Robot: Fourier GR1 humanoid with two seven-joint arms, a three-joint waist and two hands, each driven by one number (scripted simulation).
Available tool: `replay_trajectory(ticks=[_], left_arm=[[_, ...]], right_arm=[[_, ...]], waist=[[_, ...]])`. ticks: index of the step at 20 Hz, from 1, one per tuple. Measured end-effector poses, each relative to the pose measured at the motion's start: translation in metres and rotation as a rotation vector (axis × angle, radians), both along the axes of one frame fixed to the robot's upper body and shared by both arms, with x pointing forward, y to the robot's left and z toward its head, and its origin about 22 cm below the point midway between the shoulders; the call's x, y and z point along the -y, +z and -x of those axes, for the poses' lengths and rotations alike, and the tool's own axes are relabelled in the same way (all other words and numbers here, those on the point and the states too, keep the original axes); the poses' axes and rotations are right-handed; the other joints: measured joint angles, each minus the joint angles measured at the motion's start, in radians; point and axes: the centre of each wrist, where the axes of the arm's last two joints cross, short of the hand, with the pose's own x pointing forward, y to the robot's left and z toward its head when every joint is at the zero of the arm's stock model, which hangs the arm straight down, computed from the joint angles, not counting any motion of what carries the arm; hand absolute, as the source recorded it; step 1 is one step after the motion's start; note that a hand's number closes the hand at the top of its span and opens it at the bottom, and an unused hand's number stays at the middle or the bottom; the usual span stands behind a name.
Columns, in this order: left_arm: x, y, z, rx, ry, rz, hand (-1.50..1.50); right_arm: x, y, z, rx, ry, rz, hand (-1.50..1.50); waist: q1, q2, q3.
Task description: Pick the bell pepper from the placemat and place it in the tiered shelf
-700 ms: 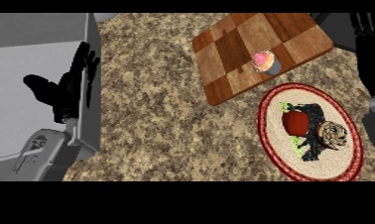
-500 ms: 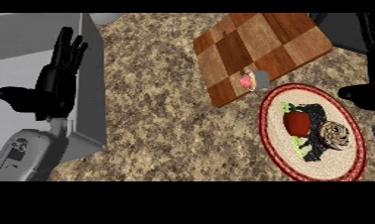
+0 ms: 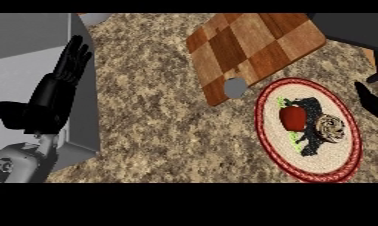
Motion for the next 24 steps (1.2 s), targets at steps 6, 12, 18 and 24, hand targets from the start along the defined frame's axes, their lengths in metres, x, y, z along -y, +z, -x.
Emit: replay_trajectory(ticks=[6, 12, 18, 24], left_arm=[[0.012, -0.005, -0.001, -0.032, -0.047, -0.034, 0.0], [0.021, -0.006, 0.0, -0.038, -0.071, -0.042, 0.0], [0.028, -0.004, -0.003, -0.045, -0.085, -0.061, 0.0], [0.031, -0.003, -0.001, -0.035, -0.095, -0.054, 0.0]], right_arm=[[-0.004, -0.05, 0.034, 0.102, -0.192, 0.001, -1.5], [-0.001, -0.055, 0.062, 0.006, -0.025, 0.022, -1.5], [-0.001, -0.017, 0.057, -0.147, 0.085, 0.107, -1.5], [-0.01, 0.015, 0.053, -0.382, 0.179, 0.201, -1.5]], waist=[[0.018, -0.015, -0.002], [0.034, -0.02, -0.007], [0.046, -0.019, -0.012], [0.063, -0.017, -0.016]])
